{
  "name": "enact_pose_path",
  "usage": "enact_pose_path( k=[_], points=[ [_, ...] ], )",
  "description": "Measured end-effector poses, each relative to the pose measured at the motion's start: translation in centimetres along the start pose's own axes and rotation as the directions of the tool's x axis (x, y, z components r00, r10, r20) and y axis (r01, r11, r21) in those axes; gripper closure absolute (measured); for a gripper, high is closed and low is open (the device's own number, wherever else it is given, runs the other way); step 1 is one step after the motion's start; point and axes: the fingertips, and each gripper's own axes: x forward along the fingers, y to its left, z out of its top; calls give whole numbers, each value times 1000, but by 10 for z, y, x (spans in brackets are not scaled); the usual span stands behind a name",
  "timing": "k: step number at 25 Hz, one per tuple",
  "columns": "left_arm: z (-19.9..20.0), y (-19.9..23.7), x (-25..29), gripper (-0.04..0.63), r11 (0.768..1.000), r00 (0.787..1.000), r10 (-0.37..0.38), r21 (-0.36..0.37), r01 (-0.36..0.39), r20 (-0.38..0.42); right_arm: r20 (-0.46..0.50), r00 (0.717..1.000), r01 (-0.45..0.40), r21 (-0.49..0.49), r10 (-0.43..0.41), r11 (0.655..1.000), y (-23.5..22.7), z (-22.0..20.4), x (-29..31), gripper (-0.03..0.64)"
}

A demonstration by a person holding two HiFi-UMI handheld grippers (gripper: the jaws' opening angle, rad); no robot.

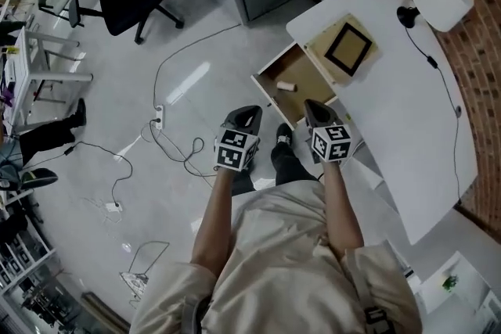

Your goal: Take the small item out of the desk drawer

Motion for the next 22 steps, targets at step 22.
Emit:
enact_pose_path(
  k=[22],
  points=[
    [-77, 41, 76, 578, 942, 988, 146, -312, -125, 46, -304, 946, -195, -239, 117, 951, -35, -92, 120, 592]
  ],
)
